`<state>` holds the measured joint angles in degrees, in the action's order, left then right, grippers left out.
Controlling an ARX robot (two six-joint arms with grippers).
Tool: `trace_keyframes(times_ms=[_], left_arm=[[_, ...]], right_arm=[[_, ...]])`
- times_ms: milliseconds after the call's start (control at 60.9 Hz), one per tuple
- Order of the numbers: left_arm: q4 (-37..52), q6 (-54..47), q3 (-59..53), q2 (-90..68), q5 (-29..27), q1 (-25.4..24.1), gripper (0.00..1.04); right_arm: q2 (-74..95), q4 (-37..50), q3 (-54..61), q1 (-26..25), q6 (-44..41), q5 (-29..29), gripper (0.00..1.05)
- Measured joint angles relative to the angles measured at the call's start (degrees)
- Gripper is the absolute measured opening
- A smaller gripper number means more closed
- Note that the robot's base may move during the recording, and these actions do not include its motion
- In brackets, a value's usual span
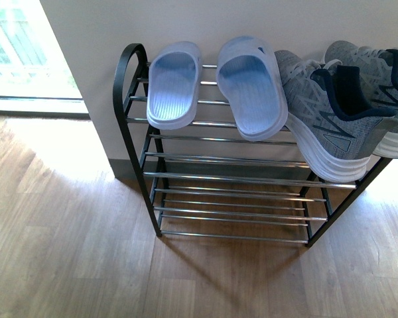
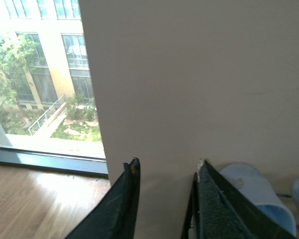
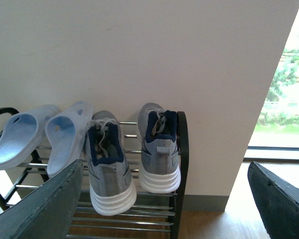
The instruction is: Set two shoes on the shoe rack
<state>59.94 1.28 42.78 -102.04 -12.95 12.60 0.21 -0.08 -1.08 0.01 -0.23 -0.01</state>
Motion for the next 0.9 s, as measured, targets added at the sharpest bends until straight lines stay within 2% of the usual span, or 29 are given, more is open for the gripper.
trace_keyframes(times_ms=[197, 361, 509, 739, 805, 903], left_arm=[[3.0, -0.4, -12.8, 9.0, 3.4, -2.4, 0.01], [6.9, -0.6, -20.9, 13.7, 5.0, -4.7, 0.01], [6.8, -0.7, -26.5, 17.9, 6.6, -5.9, 0.01], [1.7, -0.7, -34.6, 31.4, 8.8, -8.4, 0.01], [-0.8, -0.8, -36.3, 35.6, 12.6, -11.1, 0.01], [-3.5, -0.8, -37.7, 39.8, 12.6, -12.3, 0.01]], right_arm=[[0.0, 0.0, 0.0, 0.0, 0.0, 0.0, 0.96], [0.0, 0.0, 0.0, 0.0, 0.0, 0.0, 0.96], [0.0, 0.0, 0.0, 0.0, 0.0, 0.0, 0.96], [0.0, 0.0, 0.0, 0.0, 0.0, 0.0, 0.96], [0.0, 0.0, 0.0, 0.0, 0.0, 0.0, 0.96], [0.0, 0.0, 0.0, 0.0, 0.0, 0.0, 0.96]])
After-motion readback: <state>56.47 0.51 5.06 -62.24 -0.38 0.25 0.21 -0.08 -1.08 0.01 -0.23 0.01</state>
